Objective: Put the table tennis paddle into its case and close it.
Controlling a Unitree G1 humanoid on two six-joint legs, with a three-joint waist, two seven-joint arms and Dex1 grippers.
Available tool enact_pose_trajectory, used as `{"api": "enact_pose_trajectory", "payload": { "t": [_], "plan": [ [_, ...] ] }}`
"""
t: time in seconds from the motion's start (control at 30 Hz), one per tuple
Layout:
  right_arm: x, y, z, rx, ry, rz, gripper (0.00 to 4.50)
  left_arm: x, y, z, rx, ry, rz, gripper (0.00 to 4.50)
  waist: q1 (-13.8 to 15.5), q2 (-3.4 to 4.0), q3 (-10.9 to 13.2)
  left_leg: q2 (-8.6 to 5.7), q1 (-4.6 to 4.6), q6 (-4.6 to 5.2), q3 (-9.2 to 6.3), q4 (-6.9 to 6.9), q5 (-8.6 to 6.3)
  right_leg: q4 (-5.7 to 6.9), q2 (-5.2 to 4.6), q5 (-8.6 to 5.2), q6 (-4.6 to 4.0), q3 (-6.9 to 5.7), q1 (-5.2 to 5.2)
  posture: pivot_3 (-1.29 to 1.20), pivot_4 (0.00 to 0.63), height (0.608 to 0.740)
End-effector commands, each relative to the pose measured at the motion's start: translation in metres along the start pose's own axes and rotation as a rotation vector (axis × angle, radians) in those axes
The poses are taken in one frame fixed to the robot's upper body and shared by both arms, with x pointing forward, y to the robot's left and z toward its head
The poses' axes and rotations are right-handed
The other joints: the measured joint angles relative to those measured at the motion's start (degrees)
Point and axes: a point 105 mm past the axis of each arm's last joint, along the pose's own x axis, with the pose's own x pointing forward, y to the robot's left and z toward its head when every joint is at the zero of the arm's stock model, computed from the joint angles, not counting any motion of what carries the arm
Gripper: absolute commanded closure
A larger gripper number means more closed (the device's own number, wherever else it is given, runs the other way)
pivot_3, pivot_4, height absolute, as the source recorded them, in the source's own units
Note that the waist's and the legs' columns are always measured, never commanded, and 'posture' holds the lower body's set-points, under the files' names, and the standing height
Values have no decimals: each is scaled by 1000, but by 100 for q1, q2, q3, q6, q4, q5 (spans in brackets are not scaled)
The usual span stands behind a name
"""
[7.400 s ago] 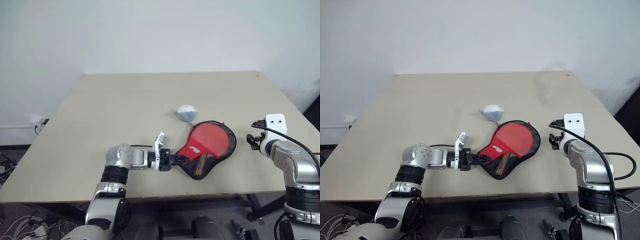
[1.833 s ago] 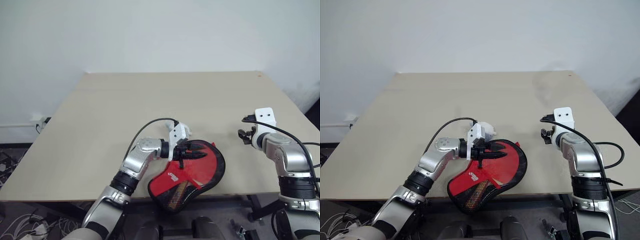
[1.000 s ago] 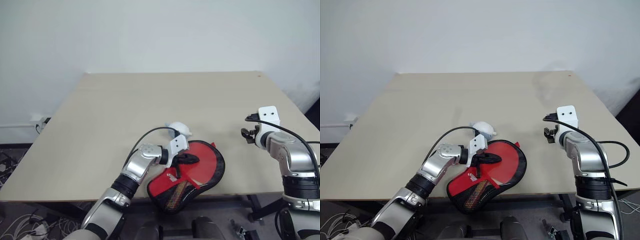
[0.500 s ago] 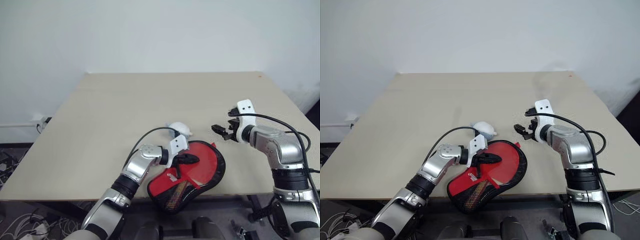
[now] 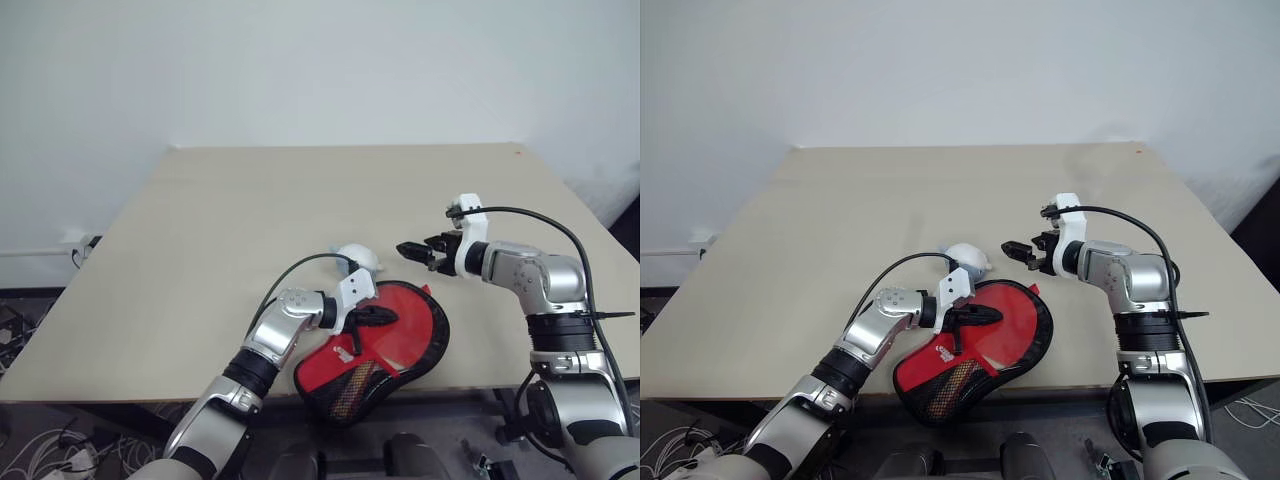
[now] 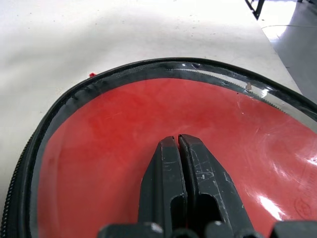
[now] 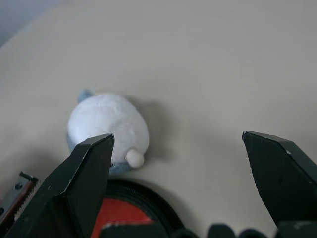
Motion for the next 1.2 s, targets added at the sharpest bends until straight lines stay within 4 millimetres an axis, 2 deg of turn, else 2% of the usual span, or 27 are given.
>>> {"api": "enact_pose_trajectory", "payload": {
  "t": [0.03,0.53,1.0,1.2],
  "plan": [
    [5,9,12,-51,-27,40,21,-1,2,1,11,6,7,4500,0,0,0,0,0,0,0,1,0,2,0,0,0,0,-1,0,0,740],
    [25,43,9,-87,16,254,21,0,0,0,2,10,-9,4500,-6,1,0,1,5,0,-2,20,1,47,7,-2,1,1,-10,0,0,740],
    [54,50,11,-124,53,276,21,0,1,0,-4,9,1,4500,-32,2,0,1,6,0,-5,21,1,51,7,-1,1,-1,-11,0,0,740],
    [64,50,5,-145,85,258,21,0,1,0,-6,9,8,4500,-35,3,-1,1,6,0,-8,21,1,51,7,-1,1,-3,-11,0,0,740]
  ]
}}
